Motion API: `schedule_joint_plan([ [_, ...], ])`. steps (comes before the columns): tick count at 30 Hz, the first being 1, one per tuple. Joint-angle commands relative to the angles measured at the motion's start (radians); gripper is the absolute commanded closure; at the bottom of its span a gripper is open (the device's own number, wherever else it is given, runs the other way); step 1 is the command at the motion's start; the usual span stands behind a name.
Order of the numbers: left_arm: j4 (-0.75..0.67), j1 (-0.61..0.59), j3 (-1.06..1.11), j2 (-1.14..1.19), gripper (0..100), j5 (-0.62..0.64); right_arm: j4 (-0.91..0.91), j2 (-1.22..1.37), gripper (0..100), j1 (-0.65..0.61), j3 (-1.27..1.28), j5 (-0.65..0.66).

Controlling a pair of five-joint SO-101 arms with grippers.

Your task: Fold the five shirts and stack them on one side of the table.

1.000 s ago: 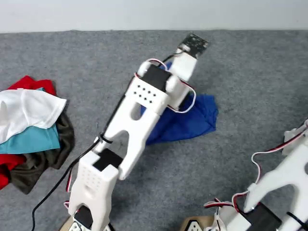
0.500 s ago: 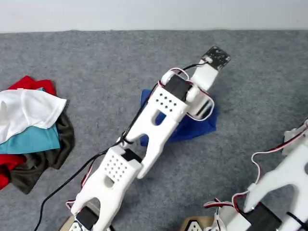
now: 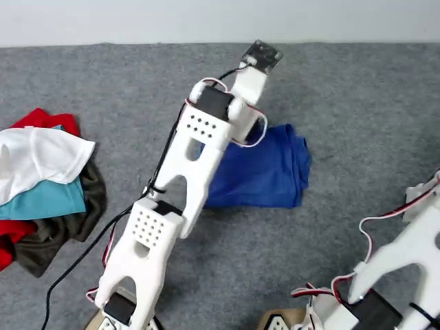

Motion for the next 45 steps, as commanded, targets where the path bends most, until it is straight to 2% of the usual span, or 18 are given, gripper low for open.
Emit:
schedule_joint_plan([
  [1, 0.026, 0.031, 0.107, -0.075, 99, -0.054, -0.008, -0.044, 98.7, -0.008, -0.012, 0.009],
  [8, 0.026, 0.222, 0.274, -0.066, 99, -0.106, -0.010, -0.044, 98.7, -0.008, -0.012, 0.009],
  [12, 0.011, 0.287, 0.311, -0.046, 99, -0.109, -0.012, -0.044, 98.7, -0.008, -0.012, 0.009],
  [17, 0.023, 0.258, 0.214, -0.044, 99, -0.104, -0.013, -0.044, 98.7, -0.008, -0.012, 0.009],
  [22, 0.026, 0.195, 0.216, -0.192, 99, -0.103, -0.013, -0.044, 98.7, -0.008, -0.012, 0.009],
  [29, 0.026, 0.161, 0.636, -0.485, 99, -0.109, -0.013, -0.044, 98.7, -0.008, -0.012, 0.009],
  [32, -0.023, 0.120, 0.802, -0.546, 99, -0.110, -0.013, -0.044, 98.7, -0.010, -0.012, 0.009],
  [39, -0.236, 0.032, 1.069, -0.489, 99, -0.110, -0.013, -0.042, 98.7, -0.013, -0.008, 0.009],
  [45, -0.224, 0.032, 1.059, -0.384, 99, -0.106, -0.013, -0.044, 98.7, -0.013, -0.009, 0.009],
])
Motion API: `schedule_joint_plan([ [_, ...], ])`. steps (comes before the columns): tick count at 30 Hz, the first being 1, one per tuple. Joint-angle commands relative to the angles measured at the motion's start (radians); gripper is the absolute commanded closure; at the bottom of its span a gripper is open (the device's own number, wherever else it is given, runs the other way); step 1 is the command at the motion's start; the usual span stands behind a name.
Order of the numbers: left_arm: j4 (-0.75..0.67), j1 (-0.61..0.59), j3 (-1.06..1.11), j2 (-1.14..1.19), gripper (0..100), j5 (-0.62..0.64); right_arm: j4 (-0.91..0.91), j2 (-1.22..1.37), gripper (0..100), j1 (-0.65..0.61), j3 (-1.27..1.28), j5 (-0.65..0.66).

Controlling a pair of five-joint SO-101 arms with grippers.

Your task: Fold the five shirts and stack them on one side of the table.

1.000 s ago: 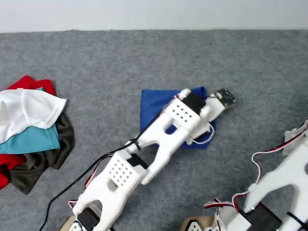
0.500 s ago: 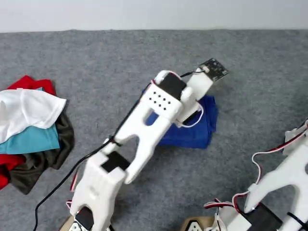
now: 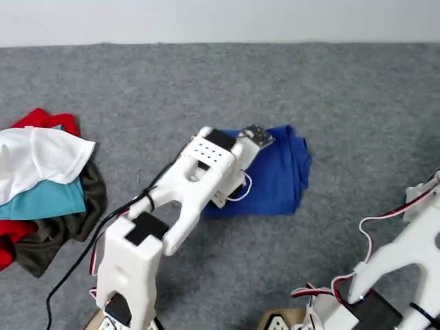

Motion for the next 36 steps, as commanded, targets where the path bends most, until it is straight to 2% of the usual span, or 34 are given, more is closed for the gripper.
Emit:
schedule_joint_plan([
  [1, 0.040, -0.011, -0.062, -0.021, 99, -0.005, -0.013, -0.044, 98.7, -0.015, -0.011, 0.009],
  [5, 0.130, -0.011, -0.206, -0.112, 99, -0.005, -0.013, -0.044, 98.7, -0.056, -0.014, 0.003],
  [8, 0.199, -0.021, -0.298, -0.181, 99, -0.008, -0.005, -0.045, 98.7, -0.143, -0.014, -0.006],
  [11, 0.262, -0.068, -0.343, -0.241, 99, -0.006, -0.010, -0.044, 98.7, -0.242, -0.014, -0.074],
  [16, 0.258, -0.207, -0.208, -0.411, 99, -0.011, -0.018, -0.033, 98.7, -0.443, -0.014, -0.143],
  [21, 0.250, -0.344, -0.054, -0.612, 99, -0.012, -0.147, -0.028, 98.3, -0.645, -0.011, -0.256],
  [25, 0.253, -0.468, 0.054, -0.738, 99, -0.038, -0.254, 0.074, 91.7, -0.771, -0.021, -0.305],
  [28, 0.253, -0.562, 0.125, -0.815, 99, -0.054, -0.285, 0.196, 87.8, -0.825, -0.091, -0.336],
  [34, 0.252, -0.720, 0.219, -0.921, 99, -0.061, -0.280, 0.437, 87.6, -0.885, -0.327, -0.356],
  [36, 0.249, -0.749, 0.245, -0.941, 99, -0.103, -0.280, 0.506, 87.6, -0.888, -0.385, -0.356],
])
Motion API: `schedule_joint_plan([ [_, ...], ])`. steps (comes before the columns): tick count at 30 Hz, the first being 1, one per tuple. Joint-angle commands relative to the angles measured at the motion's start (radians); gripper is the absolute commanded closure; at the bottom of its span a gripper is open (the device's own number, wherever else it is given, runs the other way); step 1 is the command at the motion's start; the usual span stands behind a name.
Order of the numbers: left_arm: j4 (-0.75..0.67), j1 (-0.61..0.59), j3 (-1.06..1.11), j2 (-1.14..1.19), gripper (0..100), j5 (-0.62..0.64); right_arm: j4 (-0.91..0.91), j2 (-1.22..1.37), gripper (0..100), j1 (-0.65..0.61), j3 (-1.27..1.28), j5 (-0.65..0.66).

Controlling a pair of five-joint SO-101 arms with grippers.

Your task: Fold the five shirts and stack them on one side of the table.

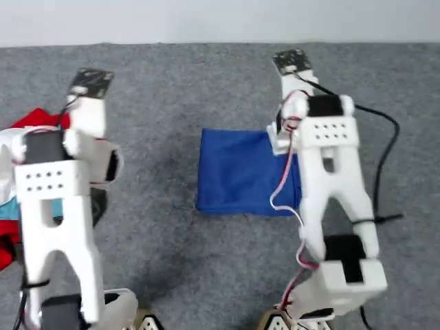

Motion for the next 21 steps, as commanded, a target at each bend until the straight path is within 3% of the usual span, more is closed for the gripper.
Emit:
schedule_joint_plan([
  [1, 0.008, -0.057, 0.022, -0.068, 99, -0.080, -0.018, 0.093, 87.6, -0.015, -0.146, -0.011],
  [5, 0.008, -0.091, 0.065, -0.080, 99, -0.127, -0.016, 0.208, 87.6, -0.010, -0.255, -0.006],
  [21, 0.008, -0.103, 0.074, -0.072, 99, -0.127, -0.064, 0.378, 87.6, 0.004, -0.390, 0.044],
])
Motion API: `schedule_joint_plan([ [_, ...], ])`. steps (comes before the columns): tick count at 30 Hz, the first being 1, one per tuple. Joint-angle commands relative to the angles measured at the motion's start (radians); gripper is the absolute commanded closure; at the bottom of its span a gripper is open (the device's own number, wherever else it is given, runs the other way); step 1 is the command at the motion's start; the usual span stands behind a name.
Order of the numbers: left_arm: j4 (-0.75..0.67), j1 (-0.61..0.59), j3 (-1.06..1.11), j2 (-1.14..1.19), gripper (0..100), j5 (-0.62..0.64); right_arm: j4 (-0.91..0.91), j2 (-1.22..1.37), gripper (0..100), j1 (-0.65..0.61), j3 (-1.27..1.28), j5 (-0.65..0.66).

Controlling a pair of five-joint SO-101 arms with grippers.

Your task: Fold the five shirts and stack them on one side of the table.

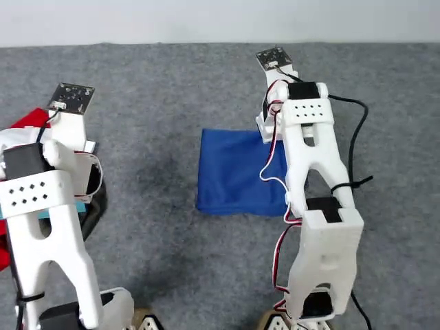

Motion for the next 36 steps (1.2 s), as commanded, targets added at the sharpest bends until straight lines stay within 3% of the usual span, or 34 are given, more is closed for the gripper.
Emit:
schedule_joint_plan([
  [1, 0.009, -0.003, -0.005, -0.031, 99, -0.011, -0.008, -0.001, 87.6, 0.007, -0.092, 0.011],
  [11, 0.008, -0.003, -0.005, -0.029, 99, -0.011, -0.038, 0.028, 87.7, 0.071, -0.112, 0.011],
  [24, 0.008, -0.002, -0.005, -0.029, 99, -0.006, -0.074, 0.128, 87.8, 0.042, -0.117, 0.011],
  [29, 0.011, -0.002, -0.005, -0.029, 99, -0.006, -0.076, 0.130, 98.9, 0.059, -0.117, 0.011],
  [36, 0.009, -0.002, -0.005, -0.029, 99, -0.005, -0.059, 0.125, 99.0, 0.105, -0.117, 0.063],
])
